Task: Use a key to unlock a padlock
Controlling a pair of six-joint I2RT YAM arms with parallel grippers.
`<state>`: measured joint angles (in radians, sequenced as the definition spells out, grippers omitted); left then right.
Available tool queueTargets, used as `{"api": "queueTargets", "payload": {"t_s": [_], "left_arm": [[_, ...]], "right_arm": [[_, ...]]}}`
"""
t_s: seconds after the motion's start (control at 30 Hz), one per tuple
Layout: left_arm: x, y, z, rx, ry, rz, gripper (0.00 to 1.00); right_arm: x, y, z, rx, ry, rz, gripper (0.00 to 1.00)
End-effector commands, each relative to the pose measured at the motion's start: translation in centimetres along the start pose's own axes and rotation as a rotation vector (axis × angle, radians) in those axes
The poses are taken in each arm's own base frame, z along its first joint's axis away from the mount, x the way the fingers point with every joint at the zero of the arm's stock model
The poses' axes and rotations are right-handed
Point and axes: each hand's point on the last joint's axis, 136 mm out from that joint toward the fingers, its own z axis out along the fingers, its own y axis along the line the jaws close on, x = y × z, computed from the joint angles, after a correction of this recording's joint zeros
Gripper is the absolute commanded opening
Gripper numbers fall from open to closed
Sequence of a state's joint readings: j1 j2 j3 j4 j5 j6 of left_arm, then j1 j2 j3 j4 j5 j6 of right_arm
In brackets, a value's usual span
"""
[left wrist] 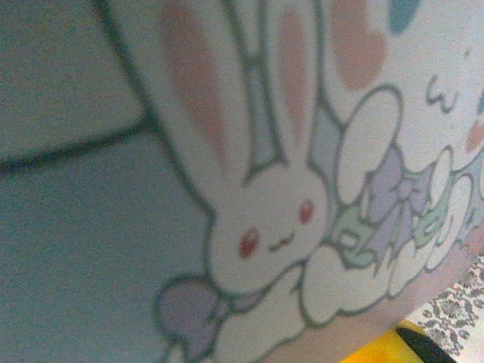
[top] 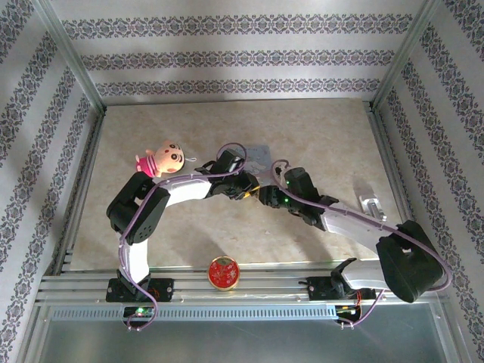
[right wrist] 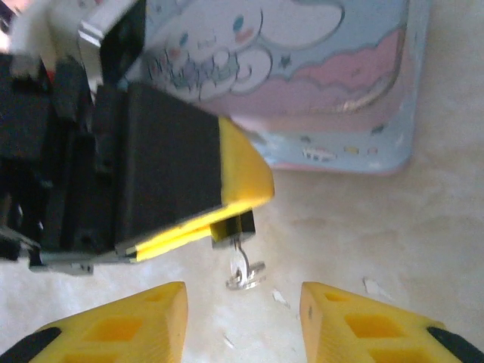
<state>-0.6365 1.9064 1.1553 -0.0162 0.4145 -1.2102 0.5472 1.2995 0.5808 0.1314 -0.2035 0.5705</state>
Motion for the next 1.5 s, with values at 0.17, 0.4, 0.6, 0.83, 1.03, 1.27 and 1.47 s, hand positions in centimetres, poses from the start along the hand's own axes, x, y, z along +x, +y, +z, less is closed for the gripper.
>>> {"api": "queueTargets", "payload": {"t_s": [0.17,0.4,0.6,0.83,1.03,1.27,1.47], "left_arm": [[0.7,-0.2,0.2,0.002,0.132,0.044,0.00],[0.5,-0.5,0.3,0.023,0.130,0.047,0.00],[0.4,-0.6,0.4,0.026,0.127,0.039,0.00],[0.3,-0.8,0.4,0.040,0.120,0.028,0.00],[0.3,-0.8,0.5,0.050,0.118,0.019,0.00],[0.1,-1.2,0.6,0.070,0.110,0.003,0.00],[0.0,-1.6,0.7,0.096,0.102,-0.004,0.00]], "right_arm": [[-0.4,0.5,0.6,-0.093,-0.009,0.065,0.39],[0.1,0.1,2.1,-0.136,-0.029,0.131,0.34],[0.1,0.3,3.4,-0.179,-0.049,0.184,0.30],[0.2,-0.2,4.0,-0.182,-0.056,0.214,0.25],[0.5,-0.4,3.9,-0.181,-0.052,0.222,0.19],[0.8,-0.8,3.9,-0.185,-0.060,0.276,0.17],[0.6,-0.9,4.3,-0.265,-0.091,0.476,0.04]]}}
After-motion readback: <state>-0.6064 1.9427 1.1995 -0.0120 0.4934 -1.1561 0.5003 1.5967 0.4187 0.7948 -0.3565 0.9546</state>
